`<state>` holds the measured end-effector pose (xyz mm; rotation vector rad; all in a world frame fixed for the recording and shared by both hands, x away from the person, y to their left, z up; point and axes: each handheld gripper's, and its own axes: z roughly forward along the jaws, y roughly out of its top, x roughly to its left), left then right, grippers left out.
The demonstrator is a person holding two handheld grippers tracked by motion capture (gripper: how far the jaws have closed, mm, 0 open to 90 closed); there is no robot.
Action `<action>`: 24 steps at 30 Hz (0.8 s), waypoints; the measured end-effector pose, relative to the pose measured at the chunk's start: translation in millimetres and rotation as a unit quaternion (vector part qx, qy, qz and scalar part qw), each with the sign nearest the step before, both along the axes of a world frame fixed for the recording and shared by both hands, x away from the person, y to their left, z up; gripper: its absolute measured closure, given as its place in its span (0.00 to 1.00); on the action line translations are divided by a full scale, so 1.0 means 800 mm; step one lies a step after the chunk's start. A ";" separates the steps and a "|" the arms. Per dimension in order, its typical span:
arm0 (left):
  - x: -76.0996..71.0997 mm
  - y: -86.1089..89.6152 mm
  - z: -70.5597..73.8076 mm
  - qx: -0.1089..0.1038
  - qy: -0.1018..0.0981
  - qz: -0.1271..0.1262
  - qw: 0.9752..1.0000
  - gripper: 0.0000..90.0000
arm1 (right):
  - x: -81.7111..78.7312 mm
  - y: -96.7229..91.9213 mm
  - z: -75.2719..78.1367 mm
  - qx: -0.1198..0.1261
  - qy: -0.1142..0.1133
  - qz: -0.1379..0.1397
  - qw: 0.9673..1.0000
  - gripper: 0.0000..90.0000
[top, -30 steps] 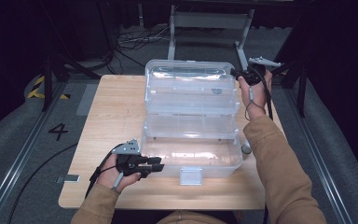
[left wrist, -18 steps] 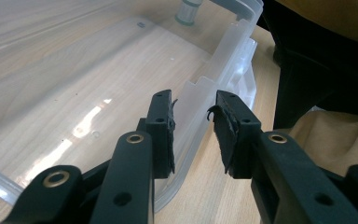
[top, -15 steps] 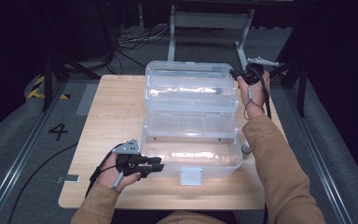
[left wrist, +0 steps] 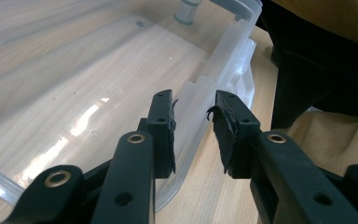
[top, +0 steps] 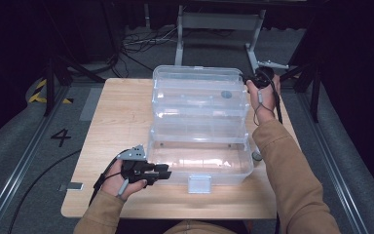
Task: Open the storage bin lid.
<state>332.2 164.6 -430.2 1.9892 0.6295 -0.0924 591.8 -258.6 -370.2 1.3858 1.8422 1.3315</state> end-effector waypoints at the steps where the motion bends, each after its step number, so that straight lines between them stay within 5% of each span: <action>1: 0.000 0.000 0.000 -0.001 0.000 0.000 1.000 0.77 | 0.001 0.000 -0.002 0.002 0.003 -0.001 1.000 0.94; 24: 0.001 0.002 -0.002 -0.009 -0.001 -0.002 1.000 0.78 | 0.018 0.001 -0.029 0.001 0.041 -0.014 0.999 0.93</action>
